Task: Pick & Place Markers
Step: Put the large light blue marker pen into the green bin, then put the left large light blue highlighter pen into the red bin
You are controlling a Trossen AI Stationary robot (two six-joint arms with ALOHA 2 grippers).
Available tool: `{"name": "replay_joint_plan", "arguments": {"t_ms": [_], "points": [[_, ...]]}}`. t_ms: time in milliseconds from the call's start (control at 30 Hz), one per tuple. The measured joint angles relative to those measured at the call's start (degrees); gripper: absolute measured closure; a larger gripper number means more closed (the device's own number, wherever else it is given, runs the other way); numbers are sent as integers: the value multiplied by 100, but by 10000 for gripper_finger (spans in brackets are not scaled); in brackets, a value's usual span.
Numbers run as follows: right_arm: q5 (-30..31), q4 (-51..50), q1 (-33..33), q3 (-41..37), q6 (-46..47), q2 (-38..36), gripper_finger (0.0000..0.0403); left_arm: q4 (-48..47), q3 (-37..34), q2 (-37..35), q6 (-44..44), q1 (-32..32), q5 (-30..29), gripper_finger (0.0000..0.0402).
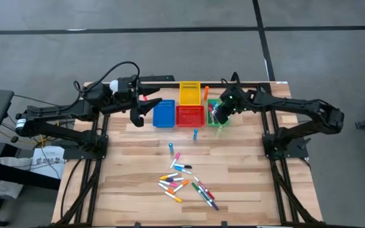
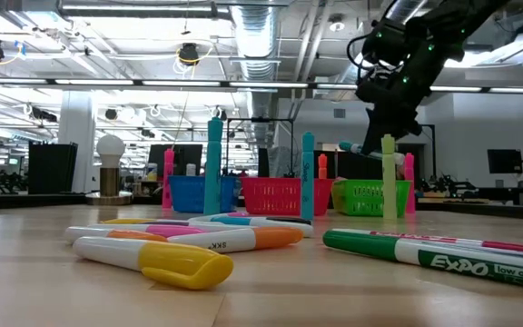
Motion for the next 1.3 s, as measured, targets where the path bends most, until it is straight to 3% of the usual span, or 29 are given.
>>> {"name": "replay_joint_plan", "arguments": {"t_ms": [633, 900, 1300], "points": [[35, 539, -111, -187, -12, 0, 259, -178, 0, 2, -4, 2, 0, 192], [32, 349, -107, 91, -12, -85, 250, -922, -7, -64, 30, 2, -29, 192], [40, 422, 35, 279, -60, -1849, 281, -2868, -4, -400, -164, -93, -413, 192]]}}
